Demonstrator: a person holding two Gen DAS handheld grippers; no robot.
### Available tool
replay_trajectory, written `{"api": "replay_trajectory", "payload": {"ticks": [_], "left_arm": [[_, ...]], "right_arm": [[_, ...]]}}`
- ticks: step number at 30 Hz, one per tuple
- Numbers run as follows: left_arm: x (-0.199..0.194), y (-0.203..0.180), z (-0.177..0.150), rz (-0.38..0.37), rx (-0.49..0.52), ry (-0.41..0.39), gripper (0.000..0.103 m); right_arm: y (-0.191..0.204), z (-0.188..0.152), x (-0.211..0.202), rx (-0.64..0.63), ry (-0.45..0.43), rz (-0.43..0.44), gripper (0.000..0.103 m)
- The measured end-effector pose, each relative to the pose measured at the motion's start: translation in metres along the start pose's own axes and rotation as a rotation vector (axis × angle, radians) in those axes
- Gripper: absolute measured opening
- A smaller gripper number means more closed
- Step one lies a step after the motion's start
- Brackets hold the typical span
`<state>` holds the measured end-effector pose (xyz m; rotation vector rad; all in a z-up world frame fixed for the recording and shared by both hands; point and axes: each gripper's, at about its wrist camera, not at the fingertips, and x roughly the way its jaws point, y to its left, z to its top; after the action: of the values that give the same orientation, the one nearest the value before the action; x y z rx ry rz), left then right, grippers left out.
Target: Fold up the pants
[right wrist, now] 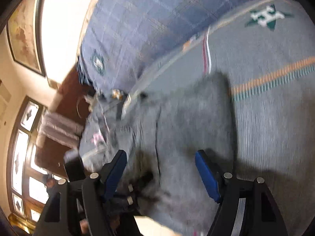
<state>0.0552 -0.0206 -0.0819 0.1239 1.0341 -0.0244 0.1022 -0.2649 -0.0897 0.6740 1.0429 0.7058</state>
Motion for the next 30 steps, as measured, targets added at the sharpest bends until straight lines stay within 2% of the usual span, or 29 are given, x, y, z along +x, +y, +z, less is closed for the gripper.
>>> {"api": "replay_trajectory", "payload": {"ticks": [1,4,7,9,11,15,20,21,23,25,30], "left_arm": [[0.0,0.0,0.0,0.001,-0.001,-0.002,0.103],[0.0,0.001,-0.001,-0.004,0.0,-0.004,0.103],[0.0,0.002,0.0,-0.006,0.001,0.0,0.103],[0.0,0.002,0.0,-0.003,0.001,0.002,0.103],[0.0,0.002,0.0,-0.004,-0.001,0.001,0.103],[-0.005,0.004,0.003,-0.003,-0.01,0.017,0.103],[-0.023,0.004,0.005,0.015,-0.015,-0.056,0.103],[-0.02,0.001,0.005,0.029,0.001,-0.05,0.103],[-0.004,-0.002,0.002,0.043,0.026,0.015,0.103],[-0.001,0.003,-0.001,0.011,-0.022,-0.005,0.103],[0.0,0.003,0.002,0.009,-0.011,-0.004,0.103]], "right_arm": [[-0.004,-0.007,0.002,0.003,0.022,-0.018,0.076],[0.001,-0.008,-0.009,-0.023,-0.01,-0.001,0.076],[0.01,-0.011,-0.019,-0.049,-0.058,0.071,0.076],[0.006,-0.015,-0.018,-0.03,-0.04,0.064,0.078],[-0.008,-0.021,-0.003,0.018,0.037,0.003,0.079],[-0.014,-0.02,-0.012,0.049,0.011,0.04,0.078],[-0.012,-0.021,-0.006,0.035,0.018,0.03,0.079],[-0.012,-0.02,-0.004,0.036,0.019,0.035,0.079],[-0.017,-0.019,-0.005,0.048,0.017,0.05,0.079],[-0.022,-0.019,-0.008,0.062,0.015,0.067,0.079],[-0.023,-0.02,-0.009,0.069,0.014,0.075,0.079]]}}
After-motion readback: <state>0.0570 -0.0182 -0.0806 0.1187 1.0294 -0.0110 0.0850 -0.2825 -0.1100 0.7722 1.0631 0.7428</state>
